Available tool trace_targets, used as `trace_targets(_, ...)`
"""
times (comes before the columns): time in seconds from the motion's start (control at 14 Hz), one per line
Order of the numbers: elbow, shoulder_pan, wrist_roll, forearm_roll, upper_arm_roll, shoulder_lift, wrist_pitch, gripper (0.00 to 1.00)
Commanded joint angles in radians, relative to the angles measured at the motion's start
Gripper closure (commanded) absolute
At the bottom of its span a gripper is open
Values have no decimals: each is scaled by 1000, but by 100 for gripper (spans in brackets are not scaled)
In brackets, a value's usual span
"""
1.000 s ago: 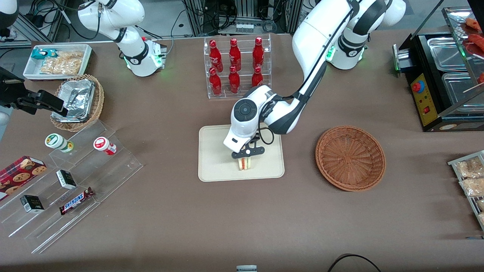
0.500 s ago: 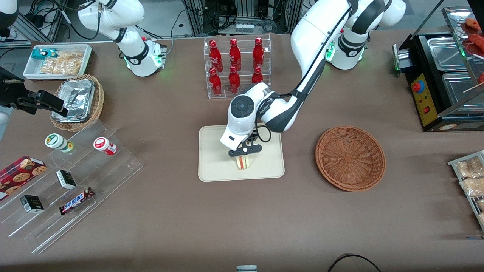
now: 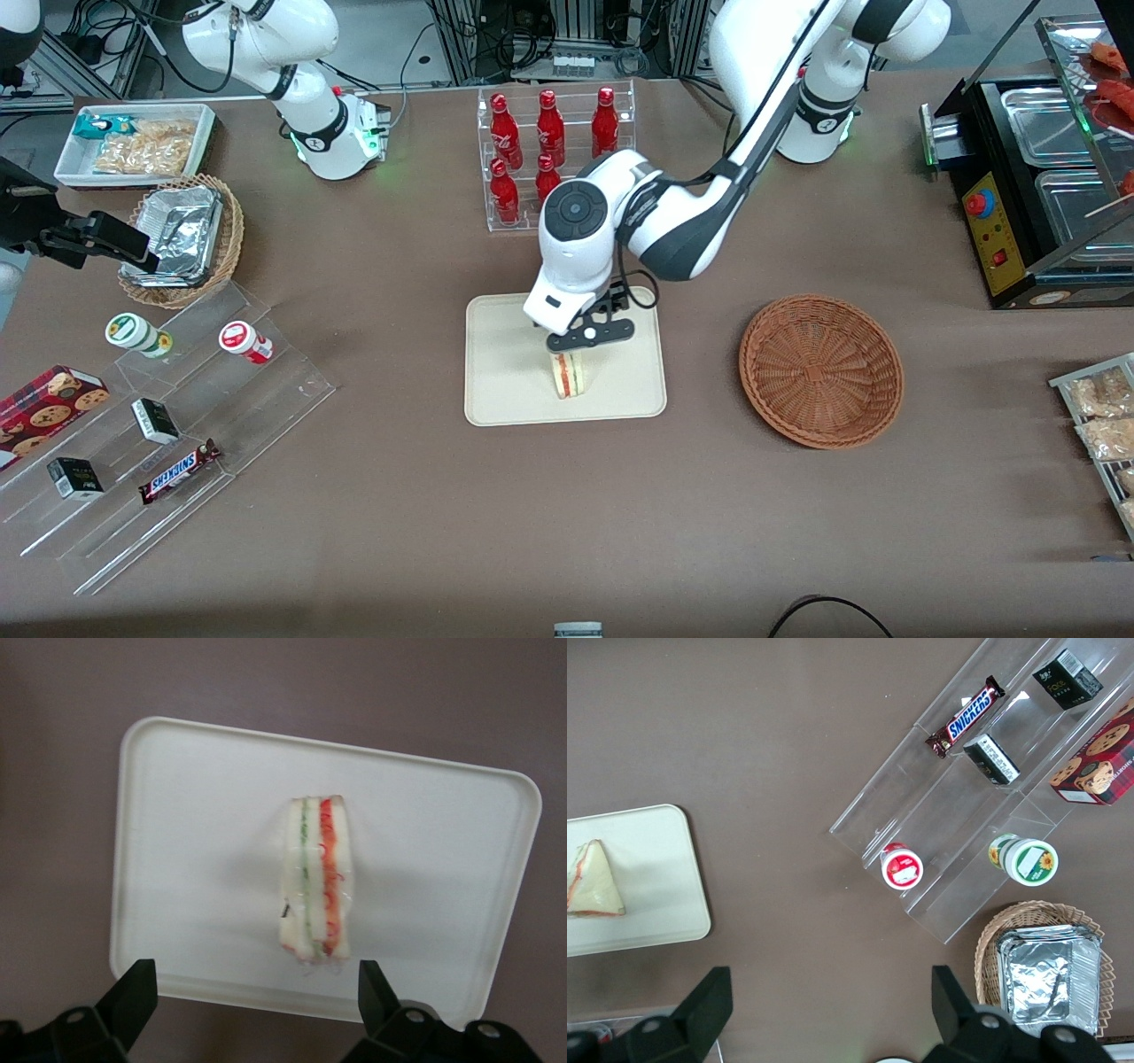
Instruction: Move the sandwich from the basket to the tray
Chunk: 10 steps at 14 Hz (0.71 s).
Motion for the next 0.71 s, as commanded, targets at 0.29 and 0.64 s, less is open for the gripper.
trace_targets(0.29, -145, 143, 160, 8, 19, -151, -94, 0)
trace_targets(0.64, -309, 316, 430, -3, 19, -307, -93, 0)
